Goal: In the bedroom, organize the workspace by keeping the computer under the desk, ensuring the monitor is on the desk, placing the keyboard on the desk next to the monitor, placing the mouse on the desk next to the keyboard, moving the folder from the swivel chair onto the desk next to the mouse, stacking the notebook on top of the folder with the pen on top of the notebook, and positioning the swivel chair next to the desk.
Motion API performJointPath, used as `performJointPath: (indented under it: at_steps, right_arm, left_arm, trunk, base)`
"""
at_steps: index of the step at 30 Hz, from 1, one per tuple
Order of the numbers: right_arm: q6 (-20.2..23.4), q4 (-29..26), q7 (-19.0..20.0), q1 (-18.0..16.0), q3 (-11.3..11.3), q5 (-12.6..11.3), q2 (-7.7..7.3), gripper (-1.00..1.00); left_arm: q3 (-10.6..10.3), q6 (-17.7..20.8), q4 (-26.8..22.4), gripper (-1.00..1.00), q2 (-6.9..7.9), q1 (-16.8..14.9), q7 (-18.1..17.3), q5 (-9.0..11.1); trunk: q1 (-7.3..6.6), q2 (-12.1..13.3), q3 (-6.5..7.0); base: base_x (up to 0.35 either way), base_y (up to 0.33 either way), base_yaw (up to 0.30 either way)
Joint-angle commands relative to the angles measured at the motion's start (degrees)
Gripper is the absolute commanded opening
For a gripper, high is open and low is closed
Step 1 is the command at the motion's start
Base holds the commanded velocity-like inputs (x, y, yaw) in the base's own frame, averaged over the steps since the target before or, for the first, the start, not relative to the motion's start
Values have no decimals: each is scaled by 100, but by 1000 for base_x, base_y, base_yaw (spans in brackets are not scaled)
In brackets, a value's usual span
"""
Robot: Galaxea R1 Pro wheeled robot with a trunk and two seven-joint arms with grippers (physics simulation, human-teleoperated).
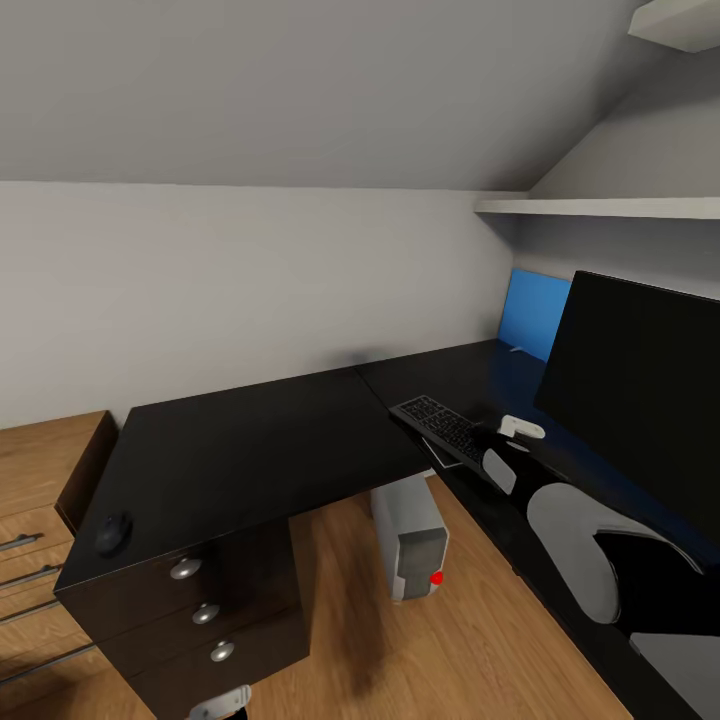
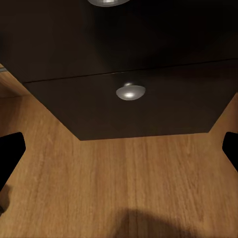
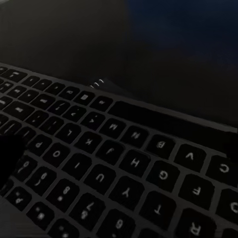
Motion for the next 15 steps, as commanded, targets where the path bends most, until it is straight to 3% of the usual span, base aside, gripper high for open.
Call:
performJointPath:
  at_steps: [1,10,15]
  right_arm:
    - [-20,-4,-10,10,-41,1,35,100]
    - [-114,2,-188,81,-34,84,117,100]
    - [-199,-11,-271,163,-38,282,291,100]
  left_arm:
    - [-49,-35,0,100,9,-7,28,59]
    - [-56,-35,6,100,11,-7,3,54]
    - [-62,-35,13,100,10,-7,-3,53]
  trunk:
    - [-1,-3,-5]
    - [-1,-3,-5]
    - [-1,-3,-5]
  base:
    - [0,0,0]
    - [-60,54,0]
    - [-121,103,0]
